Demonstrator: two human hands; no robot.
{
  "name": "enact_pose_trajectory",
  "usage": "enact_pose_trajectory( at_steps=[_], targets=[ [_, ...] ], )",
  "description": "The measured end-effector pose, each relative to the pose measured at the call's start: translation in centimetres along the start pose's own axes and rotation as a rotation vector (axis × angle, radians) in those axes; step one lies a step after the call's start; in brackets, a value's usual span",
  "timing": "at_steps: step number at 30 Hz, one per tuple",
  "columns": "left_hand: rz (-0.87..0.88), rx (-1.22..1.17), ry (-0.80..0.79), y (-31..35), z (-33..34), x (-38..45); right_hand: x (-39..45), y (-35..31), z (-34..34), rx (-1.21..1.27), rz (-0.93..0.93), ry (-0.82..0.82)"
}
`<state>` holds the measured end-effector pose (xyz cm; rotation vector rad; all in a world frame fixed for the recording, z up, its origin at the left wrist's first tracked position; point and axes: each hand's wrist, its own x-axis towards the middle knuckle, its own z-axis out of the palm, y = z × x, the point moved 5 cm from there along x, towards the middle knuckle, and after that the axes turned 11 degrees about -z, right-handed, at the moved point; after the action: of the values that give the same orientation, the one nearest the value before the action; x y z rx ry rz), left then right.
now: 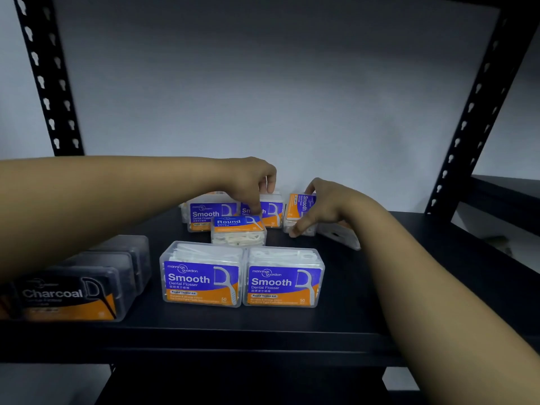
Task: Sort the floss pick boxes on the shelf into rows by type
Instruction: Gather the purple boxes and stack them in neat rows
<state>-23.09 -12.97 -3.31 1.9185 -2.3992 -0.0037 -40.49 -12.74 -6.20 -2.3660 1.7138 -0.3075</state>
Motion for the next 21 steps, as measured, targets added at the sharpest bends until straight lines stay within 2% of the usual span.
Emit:
enact_pose_trajectory(
  at_steps=[3, 8, 16, 21],
  targets=[
    [-0.003, -0.021, -0.031, 0.0, 0.0, 0.0, 0.0, -0.3, -0.2, -0.039, -0.065, 0.038],
    [-0.002, -0.057, -0.077, 0.1, -0.1, -0.3, -0.2, -0.3, -0.4, 0.04, -0.193, 0.061],
    [-0.022, -0.196, -0.081, -0.5, -1.9, -1.3, -1.3, -0.6, -2.0, 0.315, -0.397, 0.213],
    [0.034, -0.273, -0.01, -0.7, -2.7, -2.1, -1.9, -1.0, -2.8, 0.441, -0.467, 0.263]
  ],
)
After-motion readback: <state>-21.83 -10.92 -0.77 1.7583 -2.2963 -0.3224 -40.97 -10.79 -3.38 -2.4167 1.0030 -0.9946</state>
